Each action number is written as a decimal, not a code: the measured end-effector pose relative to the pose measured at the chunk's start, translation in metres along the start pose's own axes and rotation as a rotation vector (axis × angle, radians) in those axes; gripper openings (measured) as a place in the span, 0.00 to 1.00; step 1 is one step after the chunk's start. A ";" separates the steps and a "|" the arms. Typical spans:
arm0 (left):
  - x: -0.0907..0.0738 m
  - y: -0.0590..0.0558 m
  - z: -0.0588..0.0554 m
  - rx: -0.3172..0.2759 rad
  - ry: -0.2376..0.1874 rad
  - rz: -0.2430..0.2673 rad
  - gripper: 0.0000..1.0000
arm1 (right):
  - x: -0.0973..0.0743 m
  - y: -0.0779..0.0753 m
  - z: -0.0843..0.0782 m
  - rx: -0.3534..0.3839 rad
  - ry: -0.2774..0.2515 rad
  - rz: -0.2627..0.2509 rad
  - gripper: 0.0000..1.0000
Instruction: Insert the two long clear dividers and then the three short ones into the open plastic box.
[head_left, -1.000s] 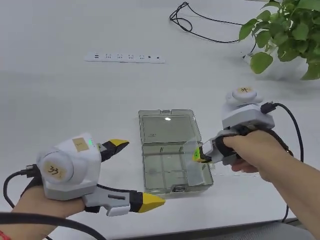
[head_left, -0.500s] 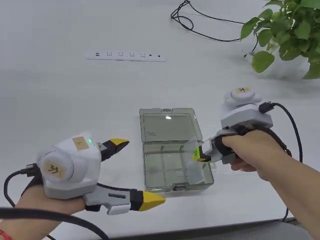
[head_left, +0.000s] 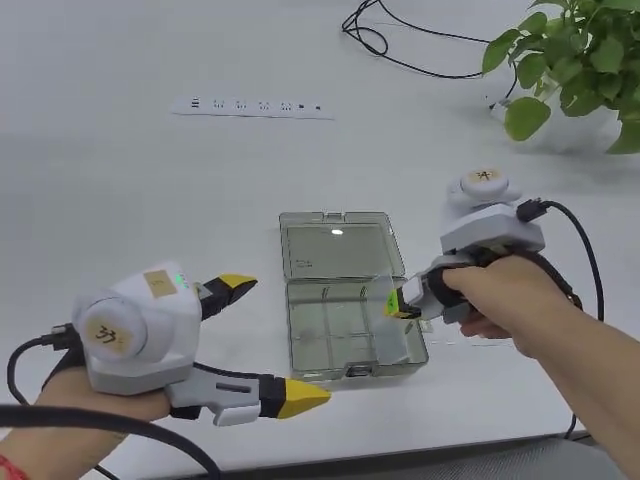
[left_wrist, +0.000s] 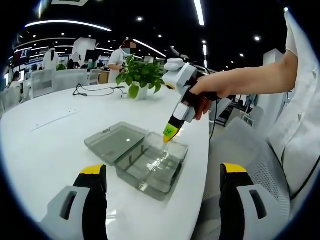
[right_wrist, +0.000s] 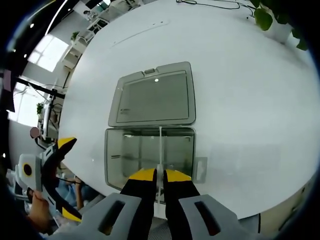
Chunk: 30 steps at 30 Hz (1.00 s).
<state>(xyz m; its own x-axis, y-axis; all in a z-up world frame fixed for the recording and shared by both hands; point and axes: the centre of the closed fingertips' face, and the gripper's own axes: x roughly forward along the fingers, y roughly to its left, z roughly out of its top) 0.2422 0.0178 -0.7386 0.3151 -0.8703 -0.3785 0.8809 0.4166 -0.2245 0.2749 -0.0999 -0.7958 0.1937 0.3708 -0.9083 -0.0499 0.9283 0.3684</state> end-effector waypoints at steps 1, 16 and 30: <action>0.000 0.000 0.000 0.000 0.000 -0.001 0.96 | -0.001 0.001 -0.001 -0.001 -0.001 0.000 0.06; 0.001 0.001 -0.002 0.000 0.009 -0.001 0.96 | 0.006 0.004 0.004 -0.070 0.007 -0.006 0.07; 0.000 0.000 -0.001 0.000 0.012 0.004 0.96 | 0.019 0.008 0.003 -0.123 0.014 0.019 0.09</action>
<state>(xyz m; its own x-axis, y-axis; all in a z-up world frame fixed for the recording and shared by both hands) 0.2421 0.0179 -0.7401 0.3141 -0.8656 -0.3900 0.8797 0.4198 -0.2233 0.2810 -0.0851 -0.8097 0.1782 0.3875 -0.9045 -0.1732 0.9172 0.3588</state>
